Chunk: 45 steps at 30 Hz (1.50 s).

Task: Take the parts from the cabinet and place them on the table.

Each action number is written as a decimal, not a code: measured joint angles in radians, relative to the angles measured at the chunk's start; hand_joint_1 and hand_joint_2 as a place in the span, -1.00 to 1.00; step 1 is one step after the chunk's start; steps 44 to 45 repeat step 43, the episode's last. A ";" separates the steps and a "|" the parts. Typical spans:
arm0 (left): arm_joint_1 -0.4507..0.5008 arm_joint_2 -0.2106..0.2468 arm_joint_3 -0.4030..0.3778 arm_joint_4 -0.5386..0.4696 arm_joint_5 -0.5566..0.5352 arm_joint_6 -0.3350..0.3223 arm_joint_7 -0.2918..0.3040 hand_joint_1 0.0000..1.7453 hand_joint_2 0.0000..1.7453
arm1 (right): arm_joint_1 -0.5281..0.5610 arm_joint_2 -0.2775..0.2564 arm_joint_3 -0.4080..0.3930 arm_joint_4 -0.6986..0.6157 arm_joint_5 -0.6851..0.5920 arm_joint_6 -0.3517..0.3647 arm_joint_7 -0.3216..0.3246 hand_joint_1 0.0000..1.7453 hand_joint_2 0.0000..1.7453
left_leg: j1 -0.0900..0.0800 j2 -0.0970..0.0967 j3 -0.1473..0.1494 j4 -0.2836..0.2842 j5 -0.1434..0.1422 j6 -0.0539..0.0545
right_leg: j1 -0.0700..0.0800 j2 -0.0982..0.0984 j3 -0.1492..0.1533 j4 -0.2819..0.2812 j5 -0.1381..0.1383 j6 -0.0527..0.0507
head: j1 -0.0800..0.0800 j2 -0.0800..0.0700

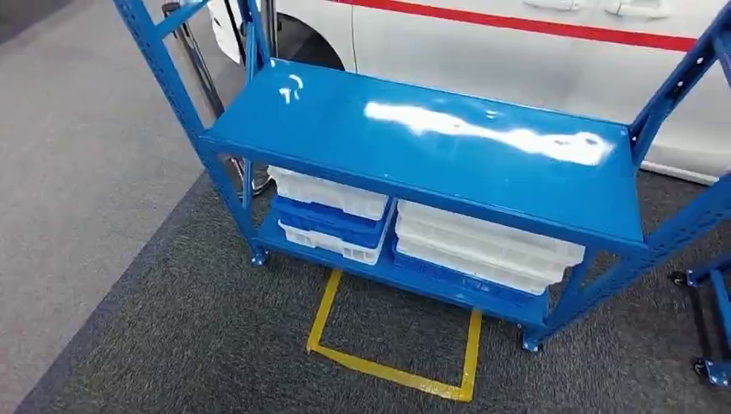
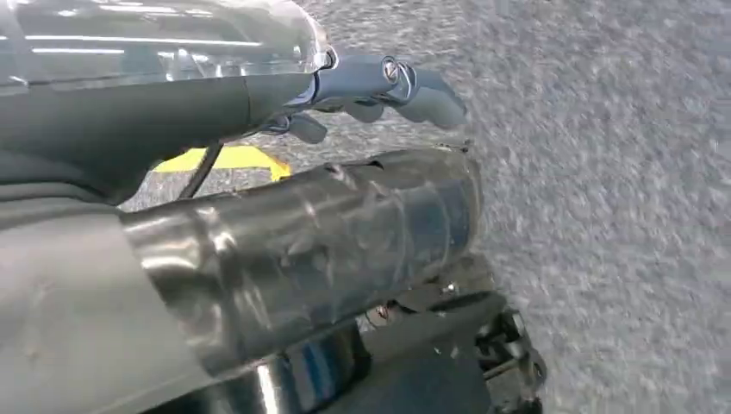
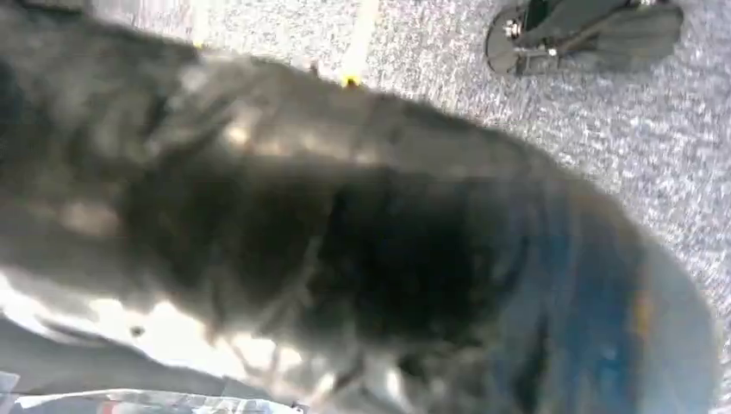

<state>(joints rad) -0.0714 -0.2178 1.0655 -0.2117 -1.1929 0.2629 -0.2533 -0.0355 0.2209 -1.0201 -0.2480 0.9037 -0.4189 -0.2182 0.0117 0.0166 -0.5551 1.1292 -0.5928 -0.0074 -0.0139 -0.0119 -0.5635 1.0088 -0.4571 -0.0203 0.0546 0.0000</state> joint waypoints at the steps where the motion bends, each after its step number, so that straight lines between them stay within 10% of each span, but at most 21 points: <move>1: 0.002 0.000 0.000 0.000 0.000 0.000 0.000 -1.00 -1.00 | 0.000 0.000 0.000 0.000 0.000 0.000 0.000 -1.00 -1.00 | 0.001 -0.006 -0.043 0.093 -0.043 -0.003 | 0.001 0.013 -0.002 0.000 0.001 -0.002 | 0.000 0.000; 4: 0.007 0.000 0.001 0.000 0.000 0.000 0.000 -1.00 -1.00 | 0.003 0.000 0.000 0.000 0.000 0.000 0.000 -1.00 -1.00 | 0.002 -0.008 -0.085 0.168 -0.031 -0.006 | 0.001 0.053 -0.003 0.006 0.001 -0.002 | 0.000 0.000; 7: 0.009 0.000 0.002 0.000 0.000 0.000 0.000 -1.00 -1.00 | 0.002 0.000 0.000 0.000 0.002 0.008 0.000 -1.00 -1.00 | 0.007 -0.041 0.021 -0.079 0.108 0.000 | -0.001 0.088 -0.005 0.019 -0.004 0.006 | 0.000 0.000; 12: -0.003 0.000 0.003 0.000 -0.002 0.000 -0.003 -1.00 -1.00 | 0.007 0.000 0.000 0.000 0.010 0.057 -0.009 -1.00 -1.00 | 0.002 -0.050 0.027 -0.111 0.098 0.027 | 0.002 0.109 -0.019 0.022 0.000 0.040 | 0.000 0.000; 16: 0.000 0.000 0.004 0.000 -0.002 0.000 -0.004 -1.00 -1.00 | 0.003 -0.001 0.000 0.000 0.011 0.068 -0.013 -1.00 -1.00 | 0.004 -0.024 0.024 -0.123 0.109 0.049 | 0.000 0.028 -0.105 0.212 -0.119 0.053 | 0.002 0.000; 17: 0.003 0.000 0.004 0.000 -0.002 0.000 -0.004 -1.00 -1.00 | 0.002 -0.001 0.000 0.000 0.011 0.070 -0.012 -1.00 1.00 | 0.002 -0.017 0.023 -0.122 0.109 0.049 | 0.000 0.024 -0.140 0.286 -0.147 0.054 | 0.001 0.000; 18: 0.004 0.000 0.004 0.000 -0.003 0.000 -0.004 -1.00 -1.00 | 0.002 -0.001 0.000 0.000 0.011 0.071 -0.008 -1.00 1.00 | 0.002 -0.010 0.022 -0.122 0.109 0.050 | 0.000 0.023 -0.158 0.327 -0.153 0.055 | 0.002 0.000; 22: 0.002 0.000 0.005 0.000 -0.004 0.000 -0.004 -1.00 -1.00 | 0.004 -0.001 0.000 0.001 0.023 0.065 0.011 -1.00 1.00 | -0.001 -0.004 0.030 -0.122 0.105 0.044 | 0.002 0.016 -0.023 0.079 -0.015 0.039 | 0.001 0.000; 28: -0.002 -0.001 0.005 0.000 -0.004 0.002 -0.004 -1.00 -1.00 | 0.001 -0.004 0.000 0.001 0.029 0.051 0.014 -1.00 1.00 | -0.008 0.000 0.035 -0.129 0.101 0.013 | 0.001 0.013 0.012 -0.002 -0.008 0.005 | 0.001 0.000; 29: 0.000 -0.001 0.006 0.000 -0.003 0.003 -0.006 -1.00 -1.00 | 0.001 -0.004 0.000 0.001 0.028 0.049 0.012 -1.00 1.00 | -0.010 -0.001 0.037 -0.141 0.123 0.045 | 0.009 0.014 0.018 -0.009 -0.006 0.022 | -0.001 0.000; 30: -0.002 -0.001 0.006 0.000 -0.003 0.003 -0.005 -1.00 -1.00 | 0.001 -0.003 0.000 0.001 0.029 0.046 0.013 -1.00 1.00 | -0.012 -0.002 0.046 -0.147 0.100 0.079 | 0.009 0.014 0.017 -0.009 -0.006 0.018 | -0.009 0.000; 33: -0.002 0.000 0.007 0.000 -0.004 0.003 -0.004 -1.00 -1.00 | 0.001 -0.003 0.000 0.001 0.032 0.034 0.031 -1.00 1.00 | -0.009 -0.002 0.048 -0.150 0.109 0.064 | 0.013 0.015 0.019 -0.006 -0.011 0.011 | -0.007 0.000; 34: -0.002 0.000 0.007 0.000 -0.004 0.003 -0.005 -1.00 1.00 | 0.001 -0.003 0.000 0.001 0.037 0.030 0.040 -1.00 1.00 | -0.008 -0.002 0.049 -0.152 0.111 0.060 | 0.013 0.015 0.019 -0.005 -0.012 0.008 | -0.008 0.000; 37: -0.001 0.000 0.007 0.000 -0.004 0.000 -0.015 -1.00 1.00 | 0.001 -0.003 0.000 0.001 0.040 0.029 0.049 -1.00 1.00 | -0.007 -0.002 0.049 -0.152 0.112 0.050 | 0.015 0.014 0.018 -0.002 -0.014 0.006 | -0.008 0.000; 40: -0.001 0.000 0.007 0.000 -0.007 0.001 -0.025 -1.00 1.00 | 0.001 -0.003 0.000 0.001 0.040 0.026 0.049 -1.00 1.00 | -0.002 -0.002 0.050 -0.153 0.109 0.017 | 0.018 0.014 0.016 0.002 -0.016 0.002 | -0.007 0.000; 45: -0.001 0.000 0.007 0.000 -0.011 0.001 -0.028 -1.00 1.00 | 0.001 -0.003 -0.001 0.001 0.040 0.034 0.049 -1.00 1.00 | -0.002 -0.002 0.050 -0.153 0.109 0.015 | 0.018 0.014 0.016 0.002 -0.016 0.002 | -0.007 0.000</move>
